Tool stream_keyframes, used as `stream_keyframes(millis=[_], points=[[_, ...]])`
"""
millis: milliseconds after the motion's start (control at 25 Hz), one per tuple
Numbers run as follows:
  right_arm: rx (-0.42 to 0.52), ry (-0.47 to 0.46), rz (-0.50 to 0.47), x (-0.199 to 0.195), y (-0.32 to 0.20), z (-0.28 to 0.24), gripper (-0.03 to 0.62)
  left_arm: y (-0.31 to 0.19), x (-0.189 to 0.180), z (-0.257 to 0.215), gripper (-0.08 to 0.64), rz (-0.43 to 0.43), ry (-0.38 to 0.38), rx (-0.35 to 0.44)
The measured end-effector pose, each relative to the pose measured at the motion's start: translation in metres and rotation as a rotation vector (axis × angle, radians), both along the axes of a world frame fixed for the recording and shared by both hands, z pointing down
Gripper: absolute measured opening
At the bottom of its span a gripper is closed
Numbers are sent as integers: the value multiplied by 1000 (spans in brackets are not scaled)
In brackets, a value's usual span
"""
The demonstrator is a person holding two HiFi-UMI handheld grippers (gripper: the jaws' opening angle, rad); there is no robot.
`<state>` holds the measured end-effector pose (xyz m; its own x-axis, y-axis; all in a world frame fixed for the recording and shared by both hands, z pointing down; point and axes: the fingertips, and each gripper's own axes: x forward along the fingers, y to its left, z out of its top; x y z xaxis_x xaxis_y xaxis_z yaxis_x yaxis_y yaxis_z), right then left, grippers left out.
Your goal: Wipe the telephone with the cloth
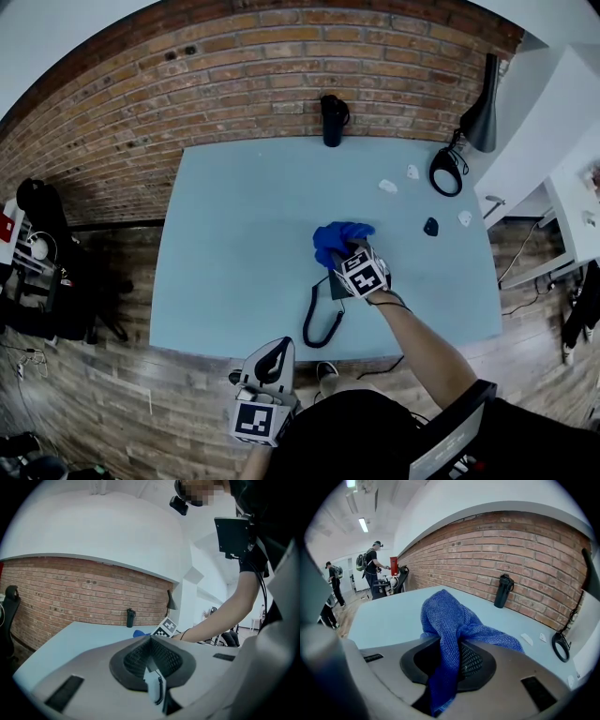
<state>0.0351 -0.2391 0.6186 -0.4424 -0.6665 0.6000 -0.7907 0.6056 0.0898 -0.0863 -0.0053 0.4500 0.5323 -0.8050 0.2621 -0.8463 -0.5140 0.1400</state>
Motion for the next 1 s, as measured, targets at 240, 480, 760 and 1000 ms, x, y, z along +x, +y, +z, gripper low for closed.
stream_keyframes(millis=[240,480,760,1000], points=[[-18,13,9,0,13,8,89,1,5,-2,18,11,1,11],[-27,5,15,-2,17,5,88,-10,5,-1,18,9,11,11],[-32,11,2,-3,20,8,89,-35,10,-5,18,17,12,36],[-33,7,2,-3,24,8,89,-46,15,-5,18,25,4,27]])
